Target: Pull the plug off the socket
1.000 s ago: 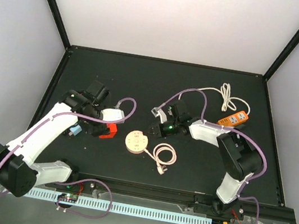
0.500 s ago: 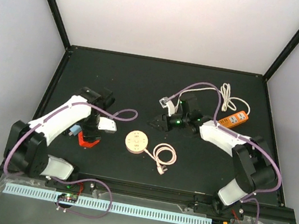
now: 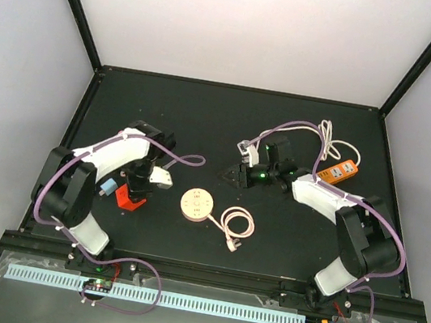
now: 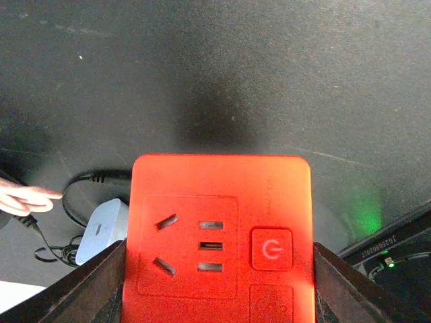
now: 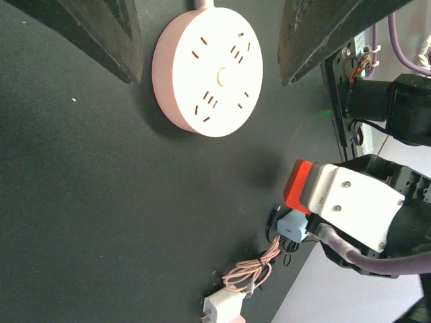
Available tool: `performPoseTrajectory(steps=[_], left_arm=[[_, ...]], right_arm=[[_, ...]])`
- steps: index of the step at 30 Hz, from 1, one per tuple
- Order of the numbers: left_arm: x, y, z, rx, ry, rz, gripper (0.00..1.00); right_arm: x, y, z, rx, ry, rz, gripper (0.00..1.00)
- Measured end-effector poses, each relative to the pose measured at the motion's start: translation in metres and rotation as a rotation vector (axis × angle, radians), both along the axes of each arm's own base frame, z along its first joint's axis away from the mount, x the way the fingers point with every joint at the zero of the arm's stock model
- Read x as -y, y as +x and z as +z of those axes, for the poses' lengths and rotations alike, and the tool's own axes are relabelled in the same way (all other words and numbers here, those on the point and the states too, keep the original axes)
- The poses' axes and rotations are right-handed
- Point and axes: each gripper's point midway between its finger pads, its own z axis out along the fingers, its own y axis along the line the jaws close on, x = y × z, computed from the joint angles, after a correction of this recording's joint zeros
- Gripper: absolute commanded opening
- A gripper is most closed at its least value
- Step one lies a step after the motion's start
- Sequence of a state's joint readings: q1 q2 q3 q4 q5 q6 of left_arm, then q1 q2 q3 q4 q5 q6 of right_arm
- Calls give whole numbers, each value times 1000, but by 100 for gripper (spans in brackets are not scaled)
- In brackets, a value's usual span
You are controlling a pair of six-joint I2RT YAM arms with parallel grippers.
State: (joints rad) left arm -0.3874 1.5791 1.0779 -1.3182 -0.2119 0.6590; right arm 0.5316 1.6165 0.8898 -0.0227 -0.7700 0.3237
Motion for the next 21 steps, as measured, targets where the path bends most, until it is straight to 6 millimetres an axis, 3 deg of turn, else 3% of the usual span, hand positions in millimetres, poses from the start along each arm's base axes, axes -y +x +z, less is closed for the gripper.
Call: performPoseTrajectory(steps=[6, 11, 17, 19, 21], left_arm=[[-1, 6, -13, -31, 30, 1, 27], [3, 16, -14, -20, 32, 0, 50], [7, 22, -15, -17, 21, 2, 65], [9, 24, -14, -15, 11, 5, 78], [14, 26, -14, -13, -12, 11, 82]], right_arm=[[0, 0, 0, -7, 2, -4, 63], [0, 0, 0, -12, 1, -9, 73], [0, 2, 1, -3, 2, -10, 82], [0, 2, 0, -1, 1, -11, 87], [0, 2, 0, 2, -1, -12, 89]])
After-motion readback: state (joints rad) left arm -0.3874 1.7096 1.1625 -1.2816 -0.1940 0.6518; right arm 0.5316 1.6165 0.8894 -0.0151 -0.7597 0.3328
